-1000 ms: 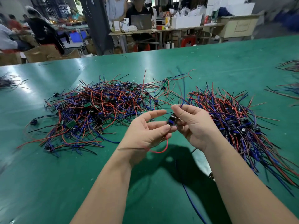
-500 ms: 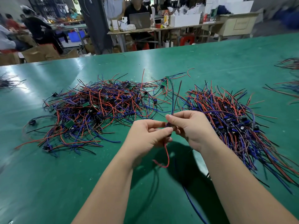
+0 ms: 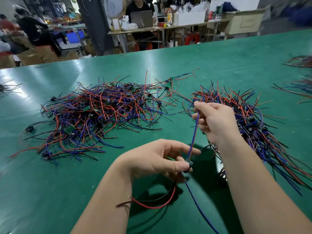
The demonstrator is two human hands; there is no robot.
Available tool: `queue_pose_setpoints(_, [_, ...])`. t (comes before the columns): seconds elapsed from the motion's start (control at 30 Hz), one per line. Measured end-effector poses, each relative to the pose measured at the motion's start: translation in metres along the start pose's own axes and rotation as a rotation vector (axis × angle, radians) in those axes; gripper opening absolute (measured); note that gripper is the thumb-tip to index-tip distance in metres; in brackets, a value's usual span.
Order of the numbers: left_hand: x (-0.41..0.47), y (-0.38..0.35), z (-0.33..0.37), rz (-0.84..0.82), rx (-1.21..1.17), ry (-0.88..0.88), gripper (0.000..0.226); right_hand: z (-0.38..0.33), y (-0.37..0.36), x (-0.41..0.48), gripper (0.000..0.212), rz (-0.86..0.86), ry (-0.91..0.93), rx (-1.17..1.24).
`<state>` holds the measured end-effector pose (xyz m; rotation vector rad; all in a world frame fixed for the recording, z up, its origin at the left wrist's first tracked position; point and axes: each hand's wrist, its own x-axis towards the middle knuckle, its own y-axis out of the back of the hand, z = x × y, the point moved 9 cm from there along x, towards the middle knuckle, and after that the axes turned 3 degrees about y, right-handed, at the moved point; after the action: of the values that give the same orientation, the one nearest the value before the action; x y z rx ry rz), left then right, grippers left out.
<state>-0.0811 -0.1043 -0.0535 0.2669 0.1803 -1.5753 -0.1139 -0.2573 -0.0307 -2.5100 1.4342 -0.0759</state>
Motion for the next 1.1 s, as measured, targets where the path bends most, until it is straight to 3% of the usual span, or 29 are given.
queue_pose_setpoints(0.2, [-0.005, 0.009, 0.009, 0.006, -0.041, -0.113, 0.022, 0.004, 0.003, -0.001, 0.026, 0.042, -0.111, 0.245])
queue_pose_setpoints(0.27, [-0.007, 0.021, 0.021, 0.121, -0.12, -0.216, 0.021, 0.007, 0.005, 0.003, 0.032, 0.035, -0.161, 0.318])
queue_pose_setpoints(0.33, [-0.011, 0.041, 0.031, 0.292, -0.354, -0.334, 0.017, 0.012, 0.002, 0.002, 0.025, -0.019, -0.199, 0.222])
queue_pose_setpoints(0.4, [-0.018, 0.061, 0.036, 0.428, -0.652, -0.464, 0.013, 0.022, -0.006, -0.002, 0.013, -0.141, -0.199, -0.081])
queue_pose_setpoints(0.47, [-0.027, 0.081, 0.035, 0.585, -0.83, -0.563, 0.015, 0.036, -0.025, -0.015, 0.014, -0.351, -0.189, -0.326])
queue_pose_setpoints(0.57, [-0.034, 0.092, 0.03, 0.755, -0.851, -0.64, 0.02, 0.045, -0.058, -0.037, 0.018, -0.563, -0.21, -0.23])
queue_pose_setpoints(0.63, [-0.028, 0.086, 0.031, 0.775, -0.775, -0.64, 0.02, 0.039, -0.07, -0.039, 0.029, -0.557, -0.205, 0.027])
queue_pose_setpoints(0.8, [-0.006, 0.063, 0.028, 0.685, -0.58, -0.498, 0.039, 0.021, -0.058, -0.026, 0.017, -0.38, -0.142, 0.369])
queue_pose_setpoints(0.87, [-0.003, 0.06, 0.026, 0.649, -0.593, -0.443, 0.038, 0.02, -0.053, -0.023, 0.017, -0.361, -0.129, 0.351])
queue_pose_setpoints(0.97, [-0.009, 0.065, 0.02, 0.766, -0.526, -0.377, 0.009, 0.02, -0.054, -0.023, 0.009, -0.396, -0.086, 0.227])
queue_pose_setpoints(1.1, [-0.007, 0.067, 0.008, 0.794, -0.462, -0.246, 0.016, 0.018, -0.052, -0.021, 0.012, -0.4, 0.001, 0.049])
